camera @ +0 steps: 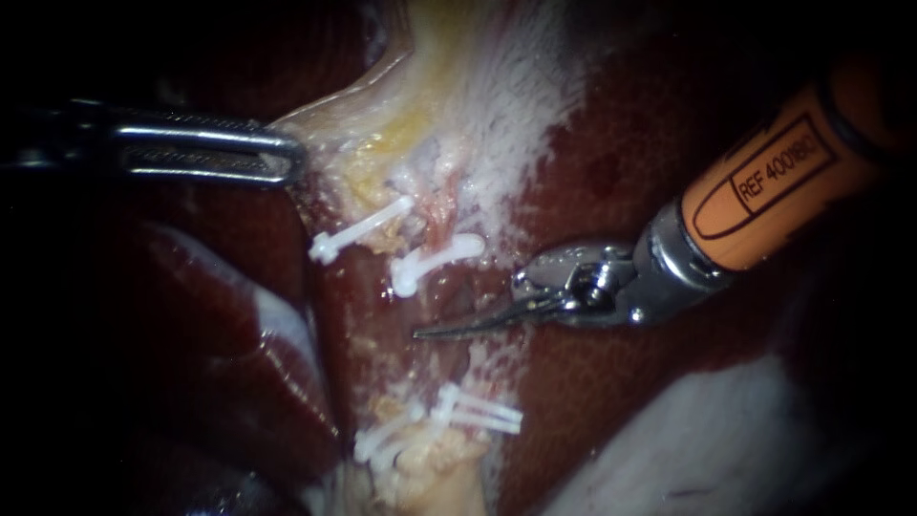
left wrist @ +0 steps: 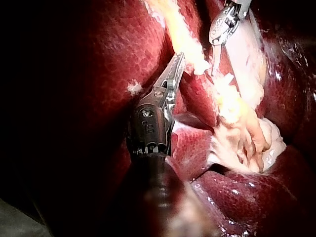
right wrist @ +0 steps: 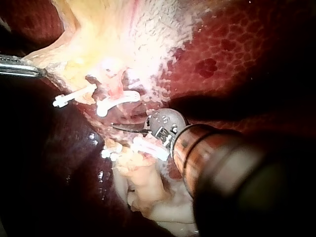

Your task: Go back from the cut right tube

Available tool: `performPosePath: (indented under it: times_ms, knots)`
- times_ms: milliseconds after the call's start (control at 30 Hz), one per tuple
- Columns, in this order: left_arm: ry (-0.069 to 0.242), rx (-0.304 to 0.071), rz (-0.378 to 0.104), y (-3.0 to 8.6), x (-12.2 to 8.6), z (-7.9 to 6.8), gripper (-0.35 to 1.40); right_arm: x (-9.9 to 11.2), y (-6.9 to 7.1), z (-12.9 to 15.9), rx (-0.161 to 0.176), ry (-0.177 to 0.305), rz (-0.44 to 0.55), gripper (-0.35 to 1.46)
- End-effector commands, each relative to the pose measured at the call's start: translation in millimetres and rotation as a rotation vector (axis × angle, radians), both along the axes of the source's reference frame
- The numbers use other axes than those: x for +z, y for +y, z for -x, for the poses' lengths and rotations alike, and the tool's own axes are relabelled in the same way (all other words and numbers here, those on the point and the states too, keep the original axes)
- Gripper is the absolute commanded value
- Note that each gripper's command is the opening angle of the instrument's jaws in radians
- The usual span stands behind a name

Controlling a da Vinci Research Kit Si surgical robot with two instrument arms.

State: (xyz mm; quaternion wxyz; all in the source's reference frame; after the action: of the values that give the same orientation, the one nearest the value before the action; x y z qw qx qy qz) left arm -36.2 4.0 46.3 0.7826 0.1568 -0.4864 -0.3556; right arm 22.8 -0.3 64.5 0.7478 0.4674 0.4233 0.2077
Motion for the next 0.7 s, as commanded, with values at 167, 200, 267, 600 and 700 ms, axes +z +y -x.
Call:
performPosePath:
  times_ms: [167,200,267,600,700]
  knots:
    - [-0.002,0.003,-0.001,0.0,0.0,0.0,-0.35,-0.1,-0.1,0.0,0.003,-0.006,-0.01,-0.35]
    - [-0.002,0.003,-0.001,0.0,0.0,0.0,-0.35,-0.1,-0.1,0.0,0.005,-0.012,-0.02,-0.35]
    - [-0.002,0.003,-0.001,0.0,0.0,0.0,-0.35,-0.1,-0.1,0.1,0.007,-0.018,-0.029,-0.35]
    - [-0.002,0.002,-0.001,-0.1,0.0,0.0,-0.35,-0.7,-0.7,0.2,0.024,-0.048,-0.075,-0.3]
    - [-0.002,0.002,-0.001,-0.1,0.0,0.0,-0.35,-0.8,-0.8,0.2,0.027,-0.048,-0.073,0.0]
